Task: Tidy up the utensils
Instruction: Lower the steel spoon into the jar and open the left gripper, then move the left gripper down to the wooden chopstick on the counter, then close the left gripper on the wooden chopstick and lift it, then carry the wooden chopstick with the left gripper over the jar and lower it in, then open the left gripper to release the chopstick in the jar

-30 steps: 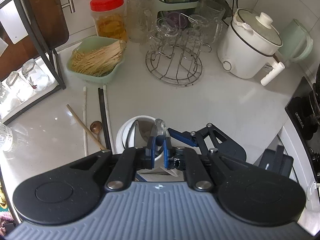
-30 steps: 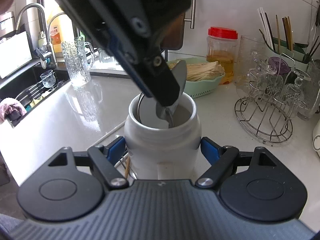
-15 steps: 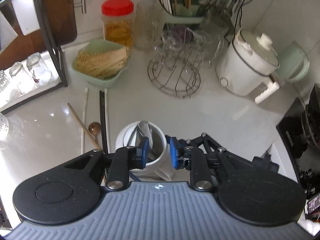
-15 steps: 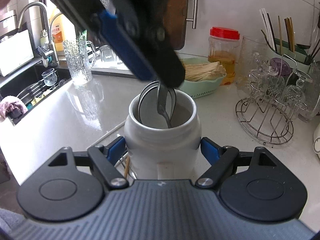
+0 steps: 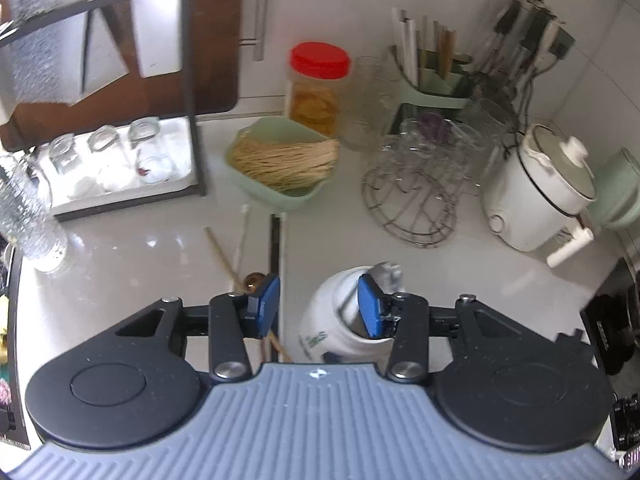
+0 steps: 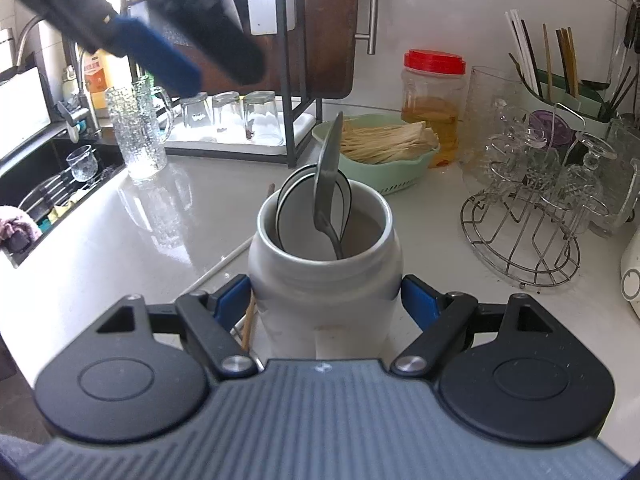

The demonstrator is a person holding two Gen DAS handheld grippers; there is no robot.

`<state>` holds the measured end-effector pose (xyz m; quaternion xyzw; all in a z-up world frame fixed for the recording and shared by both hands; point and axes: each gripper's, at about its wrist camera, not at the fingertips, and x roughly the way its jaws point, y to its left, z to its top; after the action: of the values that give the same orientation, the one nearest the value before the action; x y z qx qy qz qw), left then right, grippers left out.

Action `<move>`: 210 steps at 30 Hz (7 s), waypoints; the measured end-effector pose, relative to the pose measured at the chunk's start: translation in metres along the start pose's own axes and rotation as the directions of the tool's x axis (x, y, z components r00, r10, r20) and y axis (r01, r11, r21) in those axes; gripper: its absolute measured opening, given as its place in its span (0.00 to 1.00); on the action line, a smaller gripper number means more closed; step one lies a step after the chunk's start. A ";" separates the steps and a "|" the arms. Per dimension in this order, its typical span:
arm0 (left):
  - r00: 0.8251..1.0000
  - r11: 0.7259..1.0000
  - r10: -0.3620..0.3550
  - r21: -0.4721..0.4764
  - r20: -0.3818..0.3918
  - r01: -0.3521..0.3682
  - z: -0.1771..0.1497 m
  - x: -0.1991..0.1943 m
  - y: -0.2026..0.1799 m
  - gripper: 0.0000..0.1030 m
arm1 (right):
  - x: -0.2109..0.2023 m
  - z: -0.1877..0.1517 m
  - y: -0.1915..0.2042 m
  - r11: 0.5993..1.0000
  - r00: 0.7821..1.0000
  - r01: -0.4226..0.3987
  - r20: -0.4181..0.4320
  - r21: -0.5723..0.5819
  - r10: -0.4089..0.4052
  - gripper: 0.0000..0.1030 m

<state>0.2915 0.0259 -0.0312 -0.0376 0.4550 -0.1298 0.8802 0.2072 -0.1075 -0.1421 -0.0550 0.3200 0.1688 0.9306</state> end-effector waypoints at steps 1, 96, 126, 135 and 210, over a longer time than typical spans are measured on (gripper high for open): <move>1.000 1.000 0.001 -0.011 0.001 -0.001 -0.001 0.001 0.005 0.47 | 0.001 0.001 -0.001 1.000 1.000 0.003 -0.001 0.001 -0.003 0.82; 0.975 0.990 0.009 -0.139 0.222 0.023 0.026 0.021 0.052 0.07 | 0.007 0.012 -0.001 1.000 0.991 0.012 -0.133 -0.001 -0.012 0.82; 0.875 0.981 -0.196 0.086 0.443 0.177 0.101 -0.025 -0.046 0.07 | 0.003 0.007 0.003 1.000 0.995 0.008 -0.098 -0.009 -0.009 0.81; 0.875 0.974 -0.224 0.126 0.429 0.187 0.112 0.000 -0.070 0.07 | 0.003 0.005 0.002 1.000 0.996 0.007 -0.087 -0.005 -0.007 0.81; 0.976 0.970 -0.197 0.127 -0.091 0.208 0.036 -0.035 -0.048 0.40 | 0.001 0.003 0.003 1.000 0.998 0.017 -0.063 0.004 -0.017 0.81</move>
<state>0.2919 -0.0130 0.0267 -0.0188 0.4728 -0.2510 0.8444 0.2090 -0.1039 -0.1401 -0.0608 0.3489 0.1584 0.9217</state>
